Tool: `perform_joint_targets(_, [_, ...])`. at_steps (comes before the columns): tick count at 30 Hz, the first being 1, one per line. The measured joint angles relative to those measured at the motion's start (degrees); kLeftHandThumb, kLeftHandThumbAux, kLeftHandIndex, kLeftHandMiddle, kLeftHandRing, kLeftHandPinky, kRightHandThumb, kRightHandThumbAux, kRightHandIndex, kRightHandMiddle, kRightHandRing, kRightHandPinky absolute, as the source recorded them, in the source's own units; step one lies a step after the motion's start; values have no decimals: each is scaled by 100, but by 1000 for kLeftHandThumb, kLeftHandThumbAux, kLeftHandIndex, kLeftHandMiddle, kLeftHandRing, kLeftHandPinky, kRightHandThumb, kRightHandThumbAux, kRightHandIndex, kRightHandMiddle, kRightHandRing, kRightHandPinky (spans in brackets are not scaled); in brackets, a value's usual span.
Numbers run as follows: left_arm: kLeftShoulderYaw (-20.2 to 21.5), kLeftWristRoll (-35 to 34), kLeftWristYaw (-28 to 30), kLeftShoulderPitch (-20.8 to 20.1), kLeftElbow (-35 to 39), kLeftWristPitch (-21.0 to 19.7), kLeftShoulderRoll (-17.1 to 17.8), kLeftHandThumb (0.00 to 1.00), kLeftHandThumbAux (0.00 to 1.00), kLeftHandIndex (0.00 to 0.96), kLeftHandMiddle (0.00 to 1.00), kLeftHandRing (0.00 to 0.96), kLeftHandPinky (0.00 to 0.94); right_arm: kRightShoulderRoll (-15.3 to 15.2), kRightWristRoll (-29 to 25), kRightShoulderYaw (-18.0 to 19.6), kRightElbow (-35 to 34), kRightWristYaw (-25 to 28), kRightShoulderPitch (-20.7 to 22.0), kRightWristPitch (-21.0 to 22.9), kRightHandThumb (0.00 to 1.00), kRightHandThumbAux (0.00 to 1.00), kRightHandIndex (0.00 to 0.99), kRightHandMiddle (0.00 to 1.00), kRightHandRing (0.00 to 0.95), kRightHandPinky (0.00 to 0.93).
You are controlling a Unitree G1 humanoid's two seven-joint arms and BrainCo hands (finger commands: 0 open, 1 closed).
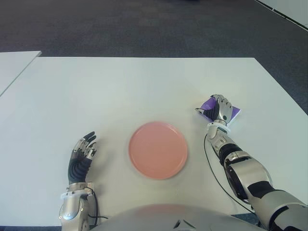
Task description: Put the tissue paper into the plate.
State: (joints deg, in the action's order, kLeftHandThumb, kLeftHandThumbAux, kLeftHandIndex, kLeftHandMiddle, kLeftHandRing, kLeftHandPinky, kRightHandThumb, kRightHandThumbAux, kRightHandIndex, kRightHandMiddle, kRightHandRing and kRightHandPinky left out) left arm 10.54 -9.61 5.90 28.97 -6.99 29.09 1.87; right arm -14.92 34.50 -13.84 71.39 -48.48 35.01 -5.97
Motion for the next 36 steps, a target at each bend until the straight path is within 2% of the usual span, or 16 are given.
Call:
perform_joint_targets(2, [3,0,0,-43,-32,33,-13,265,598,250,178,163,184,0,0,-2,1,-3,0,-1,850,678,400,513,750,461])
perform_joint_targets(5, [8,1,0,-96,-83,84,-30,271,598,253,177,161,182,-2,0,-8,1,-3,0,-7,850,678,400,514,743,396])
perform_joint_targets(15, [18,12,0,-287,-345,346,-99,290,591,261,175,155,178,-169,113,-350,-54,132,113,-9,847,678,396,522,737,582])
perform_joint_targets(19, [16,53,-1,-353,-436,445,-108,286,586,260,172,154,181,-373,203,-549,-341,480,140,4,847,678,395,522,704,529])
perform_joint_targets(22, [17,72,-20,-382,-465,491,-121,286,578,262,176,160,193,-539,285,-685,-652,727,106,17,848,677,397,523,701,526])
perform_joint_targets(27, [15,114,-94,-492,-519,528,-160,296,570,268,190,179,219,-934,576,-861,-1641,1162,-164,159,850,676,400,523,726,594])
perform_joint_targets(36, [28,121,-150,-549,-591,581,-184,309,568,276,202,187,211,-1436,828,-717,-3895,1964,-879,718,853,676,403,519,768,657])
